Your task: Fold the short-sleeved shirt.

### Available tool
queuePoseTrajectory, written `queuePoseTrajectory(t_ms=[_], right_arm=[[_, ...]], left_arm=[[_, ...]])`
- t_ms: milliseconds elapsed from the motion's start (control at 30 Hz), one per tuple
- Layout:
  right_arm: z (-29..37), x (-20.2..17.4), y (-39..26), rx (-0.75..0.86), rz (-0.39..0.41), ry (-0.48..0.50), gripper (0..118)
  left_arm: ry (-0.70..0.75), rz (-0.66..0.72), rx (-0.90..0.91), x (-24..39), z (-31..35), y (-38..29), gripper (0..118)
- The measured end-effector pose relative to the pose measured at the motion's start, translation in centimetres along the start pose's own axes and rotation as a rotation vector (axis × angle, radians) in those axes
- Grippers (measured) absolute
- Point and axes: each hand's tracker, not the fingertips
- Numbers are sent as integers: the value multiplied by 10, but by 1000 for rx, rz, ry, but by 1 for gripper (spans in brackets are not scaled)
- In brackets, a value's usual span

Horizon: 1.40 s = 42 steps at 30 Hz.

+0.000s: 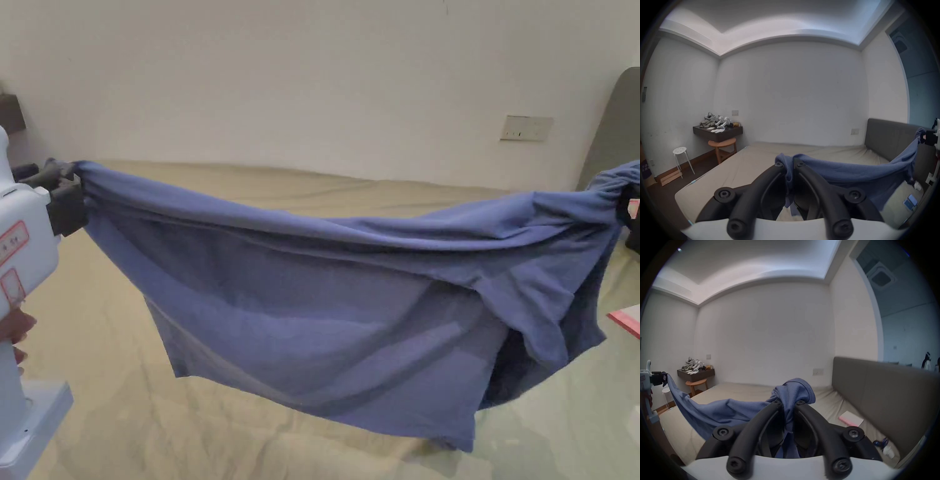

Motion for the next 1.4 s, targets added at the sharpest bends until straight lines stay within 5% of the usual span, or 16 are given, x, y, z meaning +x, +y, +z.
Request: queuePoseTrajectory(t_ms=[367, 667, 800, 1100, 1400], right_arm=[[-17, 11, 79, 113, 77, -97, 12], [-93, 10, 102, 110, 127, -110, 12], [-143, 3, 104, 69, 87, -100, 12], [-247, -12, 64, -10, 107, -121, 12], [-289, -34, -39, -174, 144, -98, 12]], left_arm=[[-73, 8, 77, 14, -39, 87, 6], [-57, -16, 54, 22, -112, 116, 6], [-11, -25, 28, 32, -161, 122, 6], [26, 3, -4, 36, -243, 117, 6], [98, -55, -121, 25, -313, 24, 6]])
